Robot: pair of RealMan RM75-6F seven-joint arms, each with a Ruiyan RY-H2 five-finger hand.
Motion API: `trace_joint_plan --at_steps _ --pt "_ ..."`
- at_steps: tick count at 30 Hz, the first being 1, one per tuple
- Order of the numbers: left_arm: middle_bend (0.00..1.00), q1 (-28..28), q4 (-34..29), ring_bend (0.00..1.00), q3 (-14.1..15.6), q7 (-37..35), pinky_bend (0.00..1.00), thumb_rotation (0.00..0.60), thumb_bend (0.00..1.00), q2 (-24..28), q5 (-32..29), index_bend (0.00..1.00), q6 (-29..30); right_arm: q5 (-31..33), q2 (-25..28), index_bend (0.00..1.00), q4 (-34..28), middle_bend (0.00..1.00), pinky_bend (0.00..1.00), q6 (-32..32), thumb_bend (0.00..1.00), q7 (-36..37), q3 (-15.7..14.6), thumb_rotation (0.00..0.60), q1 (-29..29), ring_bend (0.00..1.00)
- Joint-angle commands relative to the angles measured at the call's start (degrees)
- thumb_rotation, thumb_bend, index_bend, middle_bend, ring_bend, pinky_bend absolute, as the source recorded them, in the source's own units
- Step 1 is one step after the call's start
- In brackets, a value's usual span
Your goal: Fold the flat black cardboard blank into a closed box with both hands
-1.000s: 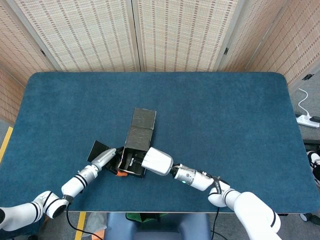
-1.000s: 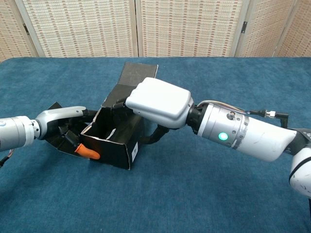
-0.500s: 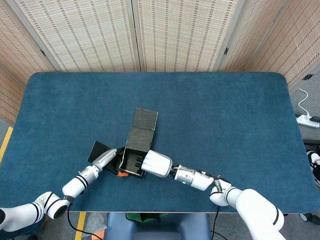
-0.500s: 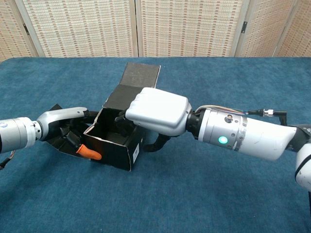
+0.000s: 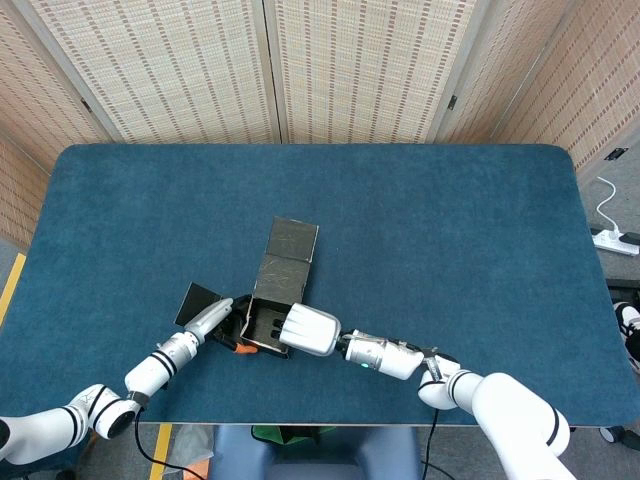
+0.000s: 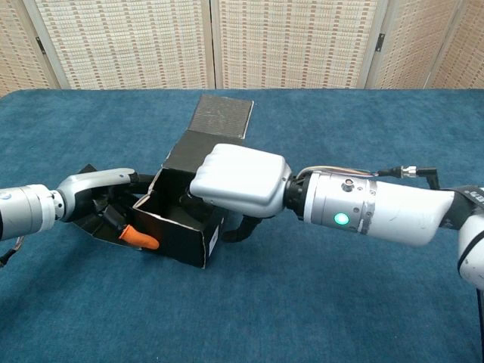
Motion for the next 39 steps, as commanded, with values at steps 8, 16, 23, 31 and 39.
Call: trace_joint_plan --at_steps 8,16,23,31,39 --pt "0.32 0.9 0.0 0.58 -0.9 2.2 0.67 0.600 0.19 -0.4 -1.0 0.34 1.4 0.1 -0.1 1.00 2.6 1.00 1.00 2.9 0.16 2.1 0.9 0.600 -0.2 0.82" --pt "0.27 1.4 -1.2 0.32 -1.9 6.5 0.60 0.600 0.19 -0.4 -2.6 0.28 2.0 0.8 0.0 0.62 4.0 0.55 1.00 2.5 0.13 2.8 1.3 0.600 -0.3 0.75" --pt "0.13 2.3 -2.8 0.12 -2.6 11.8 0.41 0.600 0.19 -0.3 -3.7 0.17 3.8 2.0 0.5 0.17 3.1 0.16 1.00 0.7 0.02 2.1 1.7 0.600 -0.3 0.71" --pt "0.00 3.2 -6.3 0.00 -2.7 16.3 0.21 0.600 0.19 1.7 -4.3 0.03 4.8 5.2 3.2 0.00 -2.3 0.03 1.00 2.1 0.01 2.0 4.2 0.600 -2.6 0.67" --pt "0.00 6.0 -12.7 0.00 -1.9 20.4 0.14 0.600 0.19 6.7 -2.7 0.00 9.9 18.0 13.3 0.00 -27.0 0.04 1.00 0.6 0.00 1.7 7.0 0.600 -13.0 0.63"
